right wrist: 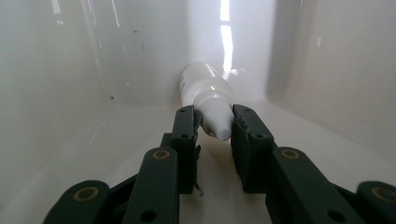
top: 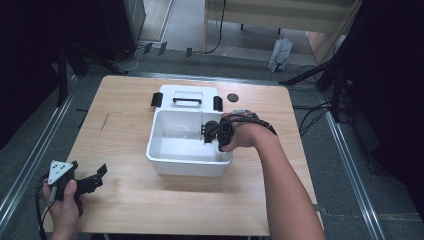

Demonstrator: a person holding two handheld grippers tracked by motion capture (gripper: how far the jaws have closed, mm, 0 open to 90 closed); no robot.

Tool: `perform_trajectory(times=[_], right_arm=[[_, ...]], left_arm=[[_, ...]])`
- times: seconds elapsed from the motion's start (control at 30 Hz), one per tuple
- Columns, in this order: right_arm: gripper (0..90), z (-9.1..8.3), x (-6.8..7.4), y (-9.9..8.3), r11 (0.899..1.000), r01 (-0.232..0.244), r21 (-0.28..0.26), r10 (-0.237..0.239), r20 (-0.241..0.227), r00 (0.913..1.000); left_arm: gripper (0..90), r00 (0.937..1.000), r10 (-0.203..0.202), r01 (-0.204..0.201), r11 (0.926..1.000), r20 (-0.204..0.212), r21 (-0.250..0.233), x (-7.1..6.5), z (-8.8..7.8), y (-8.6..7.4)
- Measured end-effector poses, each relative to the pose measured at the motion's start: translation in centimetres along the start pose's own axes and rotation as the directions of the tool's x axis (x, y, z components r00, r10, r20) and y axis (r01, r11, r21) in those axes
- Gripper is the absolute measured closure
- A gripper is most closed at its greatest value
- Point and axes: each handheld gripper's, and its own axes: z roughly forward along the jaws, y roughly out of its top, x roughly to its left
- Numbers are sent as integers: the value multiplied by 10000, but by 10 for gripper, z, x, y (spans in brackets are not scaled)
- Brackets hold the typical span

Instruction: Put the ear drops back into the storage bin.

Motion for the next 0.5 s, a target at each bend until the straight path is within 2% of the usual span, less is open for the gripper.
perform_trajectory(times=[0.13,0.23,0.27,0.3,0.37,0.4,0.43,0.47,0.5], right_arm=[[709,0,0,0,10000,-20,-9,20,-10,10000],[629,-1,-1,-1,9999,-156,-74,156,-18,9999],[629,-1,-1,-1,9999,-156,-74,156,-18,9999],[531,-2,-1,-2,9995,-274,-180,277,165,9995],[469,-5,-3,-3,9981,-533,-296,540,239,9983],[469,-5,-3,-3,9981,-533,-296,540,239,9983],[404,-9,-6,-4,9966,-716,-395,727,271,9970],[404,-9,-6,-4,9966,-716,-395,727,271,9970],[319,-14,-8,-4,9927,-1083,-528,1088,82,9940]], left_arm=[[0,10000,-1,0,10000,7,9,0,0,0],[0,10000,-15,15,10000,30,8,0,0,0],[0,10000,-15,15,10000,30,8,0,0,0],[0,10000,-17,17,10000,22,-2,0,0,0],[0,10000,-17,17,10000,21,2,0,0,0],[0,10000,-17,17,10000,21,2,0,0,0],[0,10000,-11,11,10000,8,16,0,0,0],[0,10000,-11,11,10000,8,16,0,0,0],[0,10000,6,-6,10000,-3,2,0,0,0]])
